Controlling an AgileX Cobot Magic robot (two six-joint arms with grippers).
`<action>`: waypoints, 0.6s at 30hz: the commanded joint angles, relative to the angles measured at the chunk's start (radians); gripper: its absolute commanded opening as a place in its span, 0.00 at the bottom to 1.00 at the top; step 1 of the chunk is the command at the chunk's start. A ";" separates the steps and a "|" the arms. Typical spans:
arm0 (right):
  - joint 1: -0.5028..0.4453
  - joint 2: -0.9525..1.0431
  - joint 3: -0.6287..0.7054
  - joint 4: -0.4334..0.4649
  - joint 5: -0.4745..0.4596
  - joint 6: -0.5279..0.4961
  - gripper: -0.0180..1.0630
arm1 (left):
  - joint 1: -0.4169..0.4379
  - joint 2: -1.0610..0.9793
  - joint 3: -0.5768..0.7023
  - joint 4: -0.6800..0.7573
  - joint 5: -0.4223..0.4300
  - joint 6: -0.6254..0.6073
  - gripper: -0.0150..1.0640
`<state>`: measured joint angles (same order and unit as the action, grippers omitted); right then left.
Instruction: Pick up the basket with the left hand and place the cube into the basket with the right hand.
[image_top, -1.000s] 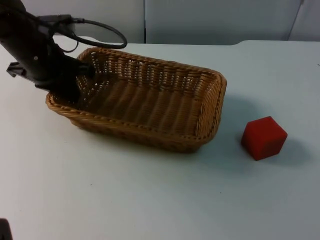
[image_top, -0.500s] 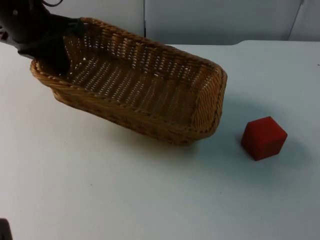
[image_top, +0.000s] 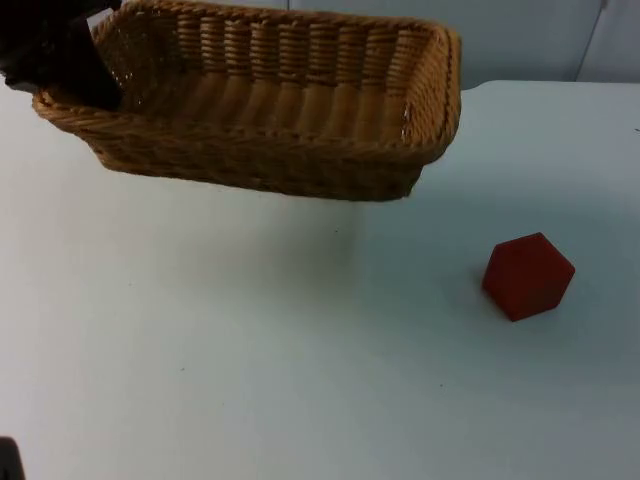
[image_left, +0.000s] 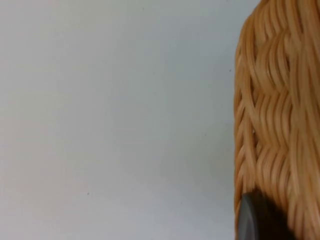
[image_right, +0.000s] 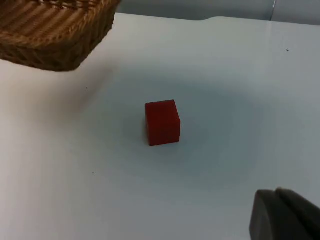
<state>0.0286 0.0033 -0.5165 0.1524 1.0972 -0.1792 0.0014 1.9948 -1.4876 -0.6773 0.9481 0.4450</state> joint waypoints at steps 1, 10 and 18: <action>0.004 -0.003 0.004 0.006 -0.010 -0.004 0.02 | 0.006 -0.020 0.001 -0.071 0.024 0.023 0.01; 0.004 -0.003 0.004 0.006 -0.010 -0.004 0.02 | 0.004 -0.020 0.001 -0.096 0.026 0.023 0.01; 0.004 -0.003 0.004 0.006 -0.010 -0.004 0.02 | 0.004 -0.020 0.001 -0.096 0.023 0.023 0.01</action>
<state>0.0286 0.0033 -0.5165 0.1524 1.0972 -0.1792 0.0080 1.9948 -1.4876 -0.7276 0.9604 0.4701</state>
